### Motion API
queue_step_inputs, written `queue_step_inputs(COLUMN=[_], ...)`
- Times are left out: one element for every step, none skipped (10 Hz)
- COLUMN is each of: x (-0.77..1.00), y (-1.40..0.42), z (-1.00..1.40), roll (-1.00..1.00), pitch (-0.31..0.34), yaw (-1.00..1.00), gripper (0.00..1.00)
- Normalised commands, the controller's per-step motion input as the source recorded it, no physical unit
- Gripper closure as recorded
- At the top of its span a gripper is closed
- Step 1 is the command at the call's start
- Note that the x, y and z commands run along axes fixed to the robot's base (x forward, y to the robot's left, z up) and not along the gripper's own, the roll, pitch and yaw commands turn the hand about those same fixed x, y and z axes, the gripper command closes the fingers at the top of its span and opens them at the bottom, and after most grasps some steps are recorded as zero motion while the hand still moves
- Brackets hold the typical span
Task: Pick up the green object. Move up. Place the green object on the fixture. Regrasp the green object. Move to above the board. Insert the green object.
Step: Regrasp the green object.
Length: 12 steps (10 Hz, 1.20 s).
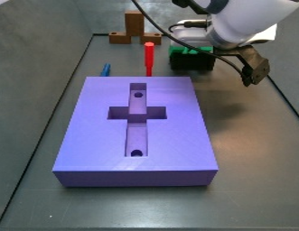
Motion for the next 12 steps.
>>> queue_step_inputs(x=[0.00, 0.00, 0.00, 0.00, 0.00, 0.00, 0.00, 0.00, 0.00, 0.00, 0.00, 0.00], y=[0.00, 0.00, 0.00, 0.00, 0.00, 0.00, 0.00, 0.00, 0.00, 0.00, 0.00, 0.00], z=[0.00, 0.00, 0.00, 0.00, 0.00, 0.00, 0.00, 0.00, 0.00, 0.00, 0.00, 0.00], roll=[0.00, 0.00, 0.00, 0.00, 0.00, 0.00, 0.00, 0.00, 0.00, 0.00, 0.00, 0.00], pitch=[0.000, 0.000, 0.000, 0.000, 0.000, 0.000, 0.000, 0.000, 0.000, 0.000, 0.000, 0.000], yaw=[0.00, 0.00, 0.00, 0.00, 0.00, 0.00, 0.00, 0.00, 0.00, 0.00, 0.00, 0.00], gripper=[1.00, 1.00, 1.00, 1.00, 1.00, 1.00, 1.00, 1.00, 1.00, 1.00, 1.00, 1.00])
